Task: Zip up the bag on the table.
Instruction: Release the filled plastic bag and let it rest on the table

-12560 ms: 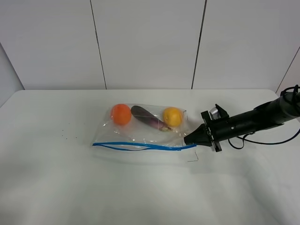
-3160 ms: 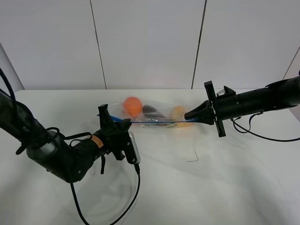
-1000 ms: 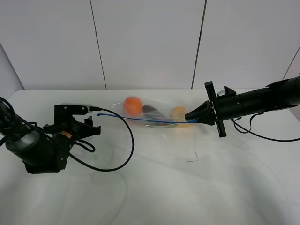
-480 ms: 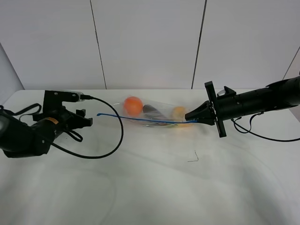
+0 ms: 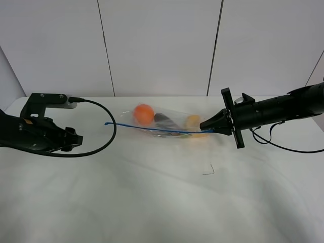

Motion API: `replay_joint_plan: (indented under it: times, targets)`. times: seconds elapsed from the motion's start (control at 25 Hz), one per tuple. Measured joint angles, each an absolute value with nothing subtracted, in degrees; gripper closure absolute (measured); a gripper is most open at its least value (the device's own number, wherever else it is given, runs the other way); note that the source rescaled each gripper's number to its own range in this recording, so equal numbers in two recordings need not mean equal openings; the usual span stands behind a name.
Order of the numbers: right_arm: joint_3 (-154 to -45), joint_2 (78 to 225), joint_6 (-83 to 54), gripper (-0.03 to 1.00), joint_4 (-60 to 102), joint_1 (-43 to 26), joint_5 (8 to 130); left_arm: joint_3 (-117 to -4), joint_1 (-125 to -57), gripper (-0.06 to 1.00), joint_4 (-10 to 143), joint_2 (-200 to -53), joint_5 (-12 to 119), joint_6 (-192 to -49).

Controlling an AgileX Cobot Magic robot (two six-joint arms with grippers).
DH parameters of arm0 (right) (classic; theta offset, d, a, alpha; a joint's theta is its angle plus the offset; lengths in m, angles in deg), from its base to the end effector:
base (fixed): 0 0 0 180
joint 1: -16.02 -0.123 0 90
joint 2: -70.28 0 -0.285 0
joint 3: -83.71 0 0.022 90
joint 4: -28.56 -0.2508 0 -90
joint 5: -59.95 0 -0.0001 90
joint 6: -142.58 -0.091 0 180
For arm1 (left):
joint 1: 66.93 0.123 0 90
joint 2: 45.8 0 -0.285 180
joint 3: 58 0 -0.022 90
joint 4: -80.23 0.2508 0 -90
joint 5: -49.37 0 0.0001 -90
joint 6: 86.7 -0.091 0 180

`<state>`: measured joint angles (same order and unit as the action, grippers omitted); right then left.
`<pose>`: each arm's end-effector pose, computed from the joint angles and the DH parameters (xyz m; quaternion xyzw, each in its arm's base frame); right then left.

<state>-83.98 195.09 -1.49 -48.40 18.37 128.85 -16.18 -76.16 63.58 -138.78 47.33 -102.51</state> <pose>0.3608 0.0680 0.1512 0.1137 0.8310 0.5445 0.0024 0.2715 -0.0432 0.1846 0.0651 0.9142 -0.0304 0.3988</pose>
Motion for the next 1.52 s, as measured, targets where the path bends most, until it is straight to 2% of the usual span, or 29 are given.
replay_joint_plan:
  times: [0.28,0.44,0.48,0.56,0.76,1.08,1.52]
  targets:
    - [-84.0,195.1,-1.5,0.97,-48.4,18.4,128.8,-23.3,-76.1,0.00,65.2,-133.9,73.9,-100.1]
    - [-84.0,195.1,-1.5,0.97,-48.4,18.4,128.8,-31.0,-76.1,0.00,72.5,-133.7,83.4,-88.8]
    - [-84.0,195.1,-1.5,0.97,-48.4,18.4,128.8,-34.4,-76.1,0.00,78.7,-133.5,89.8,-81.4]
    - [-84.0,195.1,-1.5,0.97,-48.4,18.4,128.8,-37.8,-76.1,0.00,83.2,-133.5,97.5,-76.8]
    - [-84.0,195.1,-1.5,0.97,-48.4,18.4,128.8,-44.4,-76.1,0.00,87.6,-133.5,115.0,-74.4]
    - [-84.0,195.1,-1.5,0.97,-48.4,18.4,128.9,-40.0,-76.1,0.00,87.5,-123.9,116.7,-82.0]
    - [-84.0,195.1,-1.4,0.97,-48.4,18.4,128.9,-16.4,-76.1,0.00,86.5,-97.0,113.3,-83.3]
